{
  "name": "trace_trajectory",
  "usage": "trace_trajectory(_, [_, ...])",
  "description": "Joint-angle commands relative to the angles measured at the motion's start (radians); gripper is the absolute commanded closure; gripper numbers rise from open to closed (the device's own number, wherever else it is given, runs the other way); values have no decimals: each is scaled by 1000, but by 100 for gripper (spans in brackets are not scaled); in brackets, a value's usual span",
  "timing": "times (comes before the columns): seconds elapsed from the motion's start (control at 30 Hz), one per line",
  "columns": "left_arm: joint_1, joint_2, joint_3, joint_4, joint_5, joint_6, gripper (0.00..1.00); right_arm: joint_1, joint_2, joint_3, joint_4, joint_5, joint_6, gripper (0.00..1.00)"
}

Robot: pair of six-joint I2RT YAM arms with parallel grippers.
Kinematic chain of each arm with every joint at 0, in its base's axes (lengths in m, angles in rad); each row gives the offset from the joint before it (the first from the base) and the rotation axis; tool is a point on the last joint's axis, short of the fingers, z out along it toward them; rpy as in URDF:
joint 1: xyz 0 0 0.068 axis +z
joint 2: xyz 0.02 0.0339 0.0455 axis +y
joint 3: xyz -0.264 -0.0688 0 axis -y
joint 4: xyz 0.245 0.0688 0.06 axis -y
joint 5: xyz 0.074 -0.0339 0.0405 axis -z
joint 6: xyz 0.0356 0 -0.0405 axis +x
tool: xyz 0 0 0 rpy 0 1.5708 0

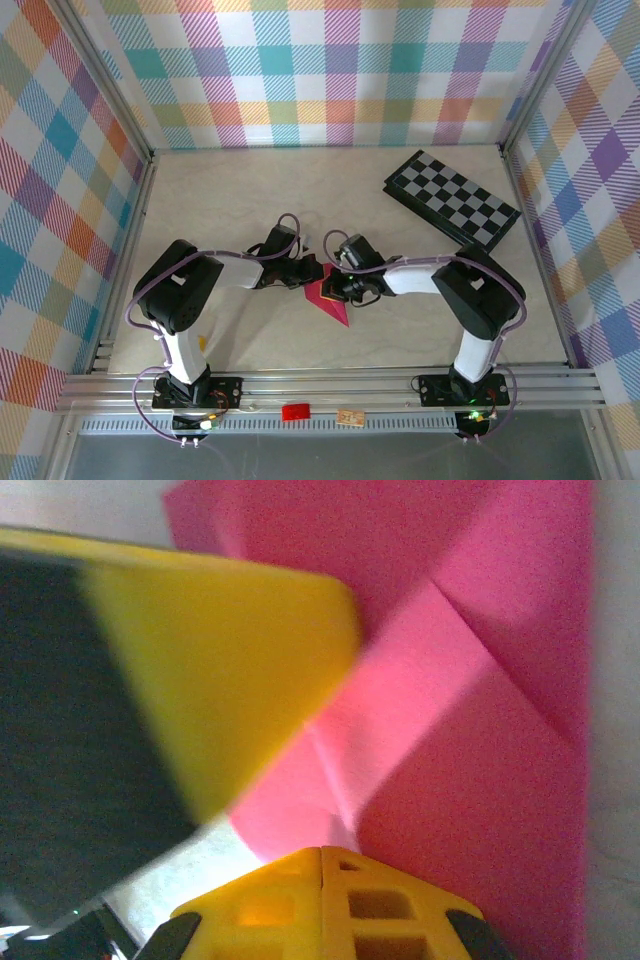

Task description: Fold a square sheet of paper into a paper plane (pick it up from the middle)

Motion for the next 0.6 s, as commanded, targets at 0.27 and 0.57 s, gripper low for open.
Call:
trace_trajectory(0.27, [14,64,-25,-89,-55,54,95,9,-207,-324,30,-51,-17,93])
trace_trajectory(0.57, [17,67,-22,-86,-50,50,95,14,-377,-422,-32,-38,-30,92])
